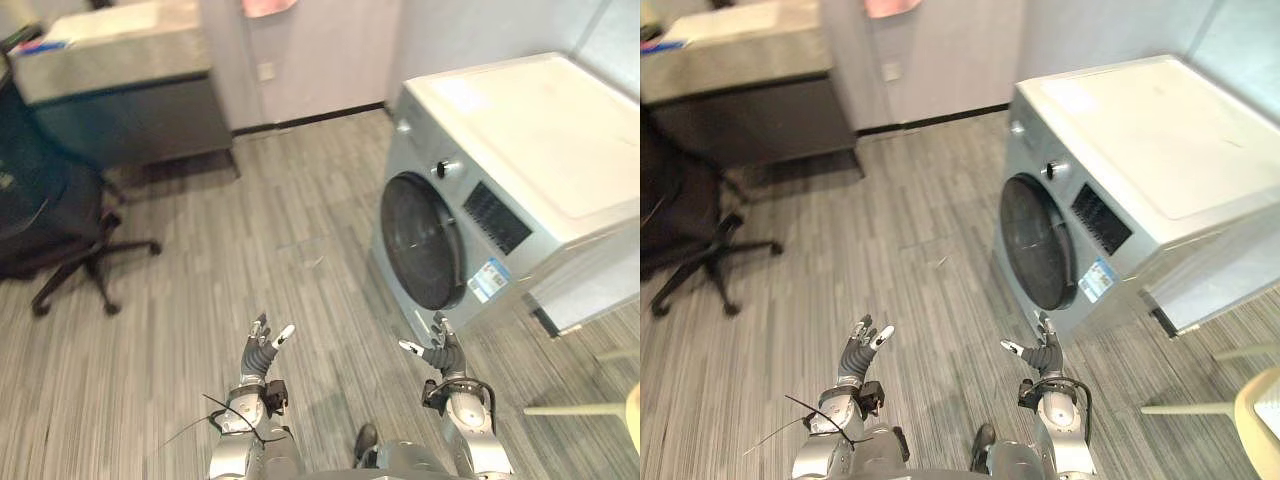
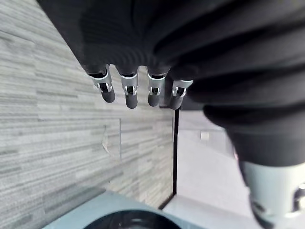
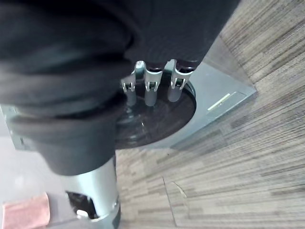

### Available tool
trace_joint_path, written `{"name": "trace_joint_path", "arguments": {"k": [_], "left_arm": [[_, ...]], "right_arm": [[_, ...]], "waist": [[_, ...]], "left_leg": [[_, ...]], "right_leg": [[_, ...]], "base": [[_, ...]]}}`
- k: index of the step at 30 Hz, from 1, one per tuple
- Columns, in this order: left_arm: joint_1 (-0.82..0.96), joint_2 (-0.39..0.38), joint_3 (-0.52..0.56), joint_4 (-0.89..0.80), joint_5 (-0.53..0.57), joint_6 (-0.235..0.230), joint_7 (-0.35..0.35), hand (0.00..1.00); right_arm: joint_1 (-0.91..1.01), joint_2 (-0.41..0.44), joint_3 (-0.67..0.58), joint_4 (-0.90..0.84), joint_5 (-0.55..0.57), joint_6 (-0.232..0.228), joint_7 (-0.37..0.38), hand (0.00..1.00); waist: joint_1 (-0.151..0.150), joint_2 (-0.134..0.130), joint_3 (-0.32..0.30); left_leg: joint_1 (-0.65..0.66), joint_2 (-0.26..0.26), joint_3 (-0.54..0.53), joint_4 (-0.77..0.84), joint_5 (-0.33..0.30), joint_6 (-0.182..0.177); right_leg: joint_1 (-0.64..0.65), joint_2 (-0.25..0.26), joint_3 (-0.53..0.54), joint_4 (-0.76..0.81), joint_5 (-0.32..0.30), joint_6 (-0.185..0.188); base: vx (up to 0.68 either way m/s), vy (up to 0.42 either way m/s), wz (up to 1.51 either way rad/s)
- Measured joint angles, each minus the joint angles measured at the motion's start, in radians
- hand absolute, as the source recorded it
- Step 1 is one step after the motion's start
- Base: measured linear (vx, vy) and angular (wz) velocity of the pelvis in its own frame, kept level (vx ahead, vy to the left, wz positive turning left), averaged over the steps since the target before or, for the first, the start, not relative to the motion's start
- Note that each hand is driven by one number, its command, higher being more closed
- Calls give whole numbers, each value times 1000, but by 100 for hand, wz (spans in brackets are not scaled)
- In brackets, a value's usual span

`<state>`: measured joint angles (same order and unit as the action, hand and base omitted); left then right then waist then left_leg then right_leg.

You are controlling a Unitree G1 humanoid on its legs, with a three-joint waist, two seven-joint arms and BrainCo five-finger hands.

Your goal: Pick up the laundry basket with both hands and put the clothes into the washing machine.

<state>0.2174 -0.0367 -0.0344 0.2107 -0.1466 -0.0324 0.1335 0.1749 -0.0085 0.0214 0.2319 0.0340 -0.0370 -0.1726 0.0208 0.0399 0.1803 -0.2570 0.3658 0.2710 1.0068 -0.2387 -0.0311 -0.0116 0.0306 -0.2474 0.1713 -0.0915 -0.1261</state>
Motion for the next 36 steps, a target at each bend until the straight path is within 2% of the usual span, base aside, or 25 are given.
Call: {"name": "trace_joint_path", "arguments": {"k": [2,3,4,5,6,7,8,9,10,11,12,13,14,15,16,17,18,19,20,22,25,26,29,31,36], "left_arm": [[0,2,9,-1,2,0,3,0],[0,1,10,-4,2,0,4,0],[5,-1,10,-5,2,0,7,0],[7,-2,8,-5,2,0,11,0],[14,-6,6,-6,2,0,23,0],[22,-13,4,-6,2,0,25,0],[38,-19,-23,-5,2,0,21,0],[35,-4,-28,-6,2,2,21,0],[29,13,-34,-12,2,-3,23,0],[29,33,-33,-13,3,-3,23,0],[35,45,-34,-13,4,-3,22,0],[52,59,-33,-13,5,-2,22,0],[69,64,-32,-13,13,0,20,0],[75,63,-31,-13,15,0,20,0],[85,62,-25,-17,24,0,16,0],[85,61,-19,-22,24,-1,13,0],[81,57,-8,-29,24,-3,1,0],[64,56,-3,-31,24,-5,-3,0],[34,51,-7,-32,24,-12,-8,0],[0,36,-3,-37,23,-18,-7,0],[-30,27,-13,-45,22,-21,0,0],[-46,22,-25,-45,21,-21,0,0],[-49,3,-51,-57,18,-21,0,0],[-42,-15,-55,-81,1,-21,2,0],[-67,-20,-33,-151,-20,-28,18,0]], "right_arm": [[9,2,12,1,-11,2,1,0],[8,3,15,0,-15,1,0,0],[8,1,16,-1,-28,-1,-1,0],[9,0,16,-1,-34,-3,-2,0],[14,-2,16,-5,-39,-4,-3,0],[23,-6,15,-17,-44,-4,-4,0],[57,-11,4,-55,-57,-4,-8,0],[70,3,1,-59,-65,0,-12,0],[95,28,-3,-77,-80,1,-20,0],[97,51,3,-90,-118,2,-21,0],[84,59,8,-90,-135,3,-22,0],[44,64,16,-90,-180,3,-24,0],[-5,64,17,-88,-239,3,-30,0],[-30,60,17,-82,-257,3,-34,0],[-101,47,12,-60,-316,4,-48,0],[-130,37,9,-51,-351,6,-54,0],[-191,11,0,-38,-408,15,-78,0],[-241,-10,-14,-30,-440,22,-97,0],[-288,-37,-41,-28,-463,29,-121,0],[-371,-79,-63,0,-478,58,-147,0],[-526,-90,-91,45,-465,88,-169,0],[-581,-88,-102,46,-424,88,-190,0],[-665,-95,-108,39,-332,89,-220,0],[-714,-101,-121,6,-273,92,-243,0],[-882,-192,-187,-25,-271,130,-310,0]], "waist": [[4,-1,0],[5,-4,1],[6,-9,1],[5,-3,-2],[6,13,-12],[9,32,-23],[-9,62,-46],[-12,24,-48],[-11,-13,-54],[7,-55,-58],[21,-66,-59],[25,-74,-58],[24,-72,-55],[29,-71,-51],[49,-64,-48],[52,-63,-47],[53,-52,-38],[48,-45,-26],[44,-17,-1],[50,-3,39],[50,-3,100],[51,-3,134],[52,-9,174],[54,-10,189],[66,-9,256]], "left_leg": [[-28,-16,-145,-278,-3,-21],[-28,-34,-200,-351,2,-30],[-24,-69,-324,-477,21,-60],[-19,-80,-389,-527,30,-74],[-9,-93,-493,-600,53,-99],[-9,-97,-525,-606,68,-111],[-33,-138,-539,-540,81,-206],[-41,-178,-502,-495,52,-166],[-48,-234,-470,-459,16,-140],[-46,-270,-405,-431,-14,-102],[-39,-275,-367,-429,-22,-85],[-20,-277,-300,-436,-26,-45],[8,-280,-241,-458,-26,-17],[31,-280,-209,-479,-24,-8],[76,-280,-130,-533,-8,4],[84,-284,-106,-550,-2,6],[81,-294,-79,-572,8,11],[71,-298,-76,-579,16,15],[43,-306,-75,-579,26,29],[7,-328,-61,-589,45,39],[-57,-344,-60,-628,97,40],[-69,-344,-67,-644,113,37],[-81,-345,-76,-682,144,29],[-105,-342,-82,-677,147,27],[-161,-328,-84,-646,147,27]], "right_leg": [[36,-15,91,13,-7,12],[39,-25,108,25,-17,30],[41,-46,157,50,-48,79],[38,-53,179,65,-64,102],[15,-66,217,111,-109,153],[-4,-74,241,146,-145,186],[-31,-106,283,233,-221,251],[-34,-149,300,258,-242,272],[-46,-218,311,273,-256,289],[-78,-285,299,314,-233,272],[-107,-311,281,338,-210,247],[-146,-370,170,383,-162,178],[-178,-439,4,470,-159,157],[-186,-466,-76,509,-161,153],[-171,-490,-255,536,-162,153],[-154,-489,-325,516,-162,153],[-115,-487,-411,423,-176,184],[-119,-480,-413,391,-139,221],[-145,-483,-409,382,-121,219],[-202,-508,-390,405,-117,218],[-287,-523,-390,415,-99,201],[-299,-523,-398,411,-94,193],[-310,-522,-419,401,-89,186],[-325,-521,-430,403,-89,186],[-364,-512,-436,401,-79,174]], "base": [[347,277,-134],[299,357,-135],[229,330,-107],[269,463,-137],[213,547,-121],[295,877,-135],[230,781,-80],[208,642,-46],[140,408,-41],[126,388,-66],[159,542,-117],[98,427,-131],[85,400,-133],[47,302,-153],[45,262,-127],[52,250,-128],[8,151,-60],[-18,161,-31],[-45,127,1],[-59,74,6],[-65,-25,10],[-50,-63,19],[-39,-58,17],[-18,-60,13],[-6,-22,1]]}}
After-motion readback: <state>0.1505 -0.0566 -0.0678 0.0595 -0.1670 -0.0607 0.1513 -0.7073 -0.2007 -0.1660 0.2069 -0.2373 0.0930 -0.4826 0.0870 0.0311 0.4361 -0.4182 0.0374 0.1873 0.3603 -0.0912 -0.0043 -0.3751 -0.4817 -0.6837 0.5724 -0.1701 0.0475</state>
